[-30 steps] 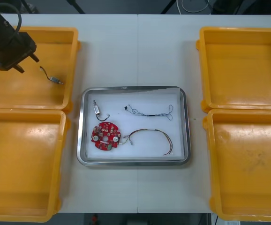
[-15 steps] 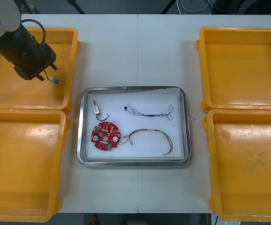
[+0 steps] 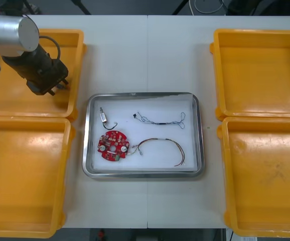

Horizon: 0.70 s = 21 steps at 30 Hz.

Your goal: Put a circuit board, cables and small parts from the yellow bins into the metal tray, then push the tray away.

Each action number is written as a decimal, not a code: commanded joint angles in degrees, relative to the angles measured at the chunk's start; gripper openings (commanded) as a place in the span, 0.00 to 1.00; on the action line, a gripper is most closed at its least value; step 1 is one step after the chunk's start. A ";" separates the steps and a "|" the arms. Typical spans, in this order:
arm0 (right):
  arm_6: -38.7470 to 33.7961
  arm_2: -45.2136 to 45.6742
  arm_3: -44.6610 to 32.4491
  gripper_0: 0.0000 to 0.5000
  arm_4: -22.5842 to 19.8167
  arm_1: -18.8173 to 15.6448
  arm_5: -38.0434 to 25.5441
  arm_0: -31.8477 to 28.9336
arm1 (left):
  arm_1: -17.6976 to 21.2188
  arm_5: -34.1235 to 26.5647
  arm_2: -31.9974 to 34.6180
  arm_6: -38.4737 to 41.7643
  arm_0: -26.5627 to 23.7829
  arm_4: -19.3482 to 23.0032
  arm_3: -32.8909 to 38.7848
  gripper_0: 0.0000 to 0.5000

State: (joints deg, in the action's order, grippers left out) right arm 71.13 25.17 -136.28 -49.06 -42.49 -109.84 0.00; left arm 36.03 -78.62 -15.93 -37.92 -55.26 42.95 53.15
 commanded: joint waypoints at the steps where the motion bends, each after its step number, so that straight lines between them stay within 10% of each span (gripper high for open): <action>1: 0.76 1.37 -0.48 1.00 -0.42 0.56 -0.16 -0.35 | -0.87 1.27 -1.65 5.05 -2.93 -1.11 -0.59 1.00; 5: 0.85 1.11 -0.48 1.00 -0.16 0.56 -0.16 -0.35 | -0.87 1.27 -2.26 4.96 -2.84 -1.37 -0.85 1.00; 7: 0.85 0.84 -0.48 1.00 0.20 0.56 -0.16 -0.35 | -0.87 1.45 -2.70 4.96 -2.84 -1.46 -0.94 0.65; 8: 0.85 0.67 -0.48 1.00 0.46 0.56 -0.16 -0.35 | -0.87 1.54 -2.88 4.96 -2.66 -1.55 -0.85 0.19; 9: 0.94 0.49 -0.48 1.00 0.64 0.56 -0.16 -0.35 | -0.87 1.71 -2.79 4.87 -2.58 -1.46 -0.85 0.00; 21: 1.02 -0.39 -0.48 1.00 2.31 0.56 -0.16 -0.35 | -0.43 1.98 -2.17 4.70 -2.31 -1.02 -0.85 0.00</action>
State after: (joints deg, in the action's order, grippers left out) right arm 71.17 25.15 -136.27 -47.43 -42.48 -109.84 0.00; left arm 35.80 -77.34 -17.78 -37.92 -55.46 42.13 52.23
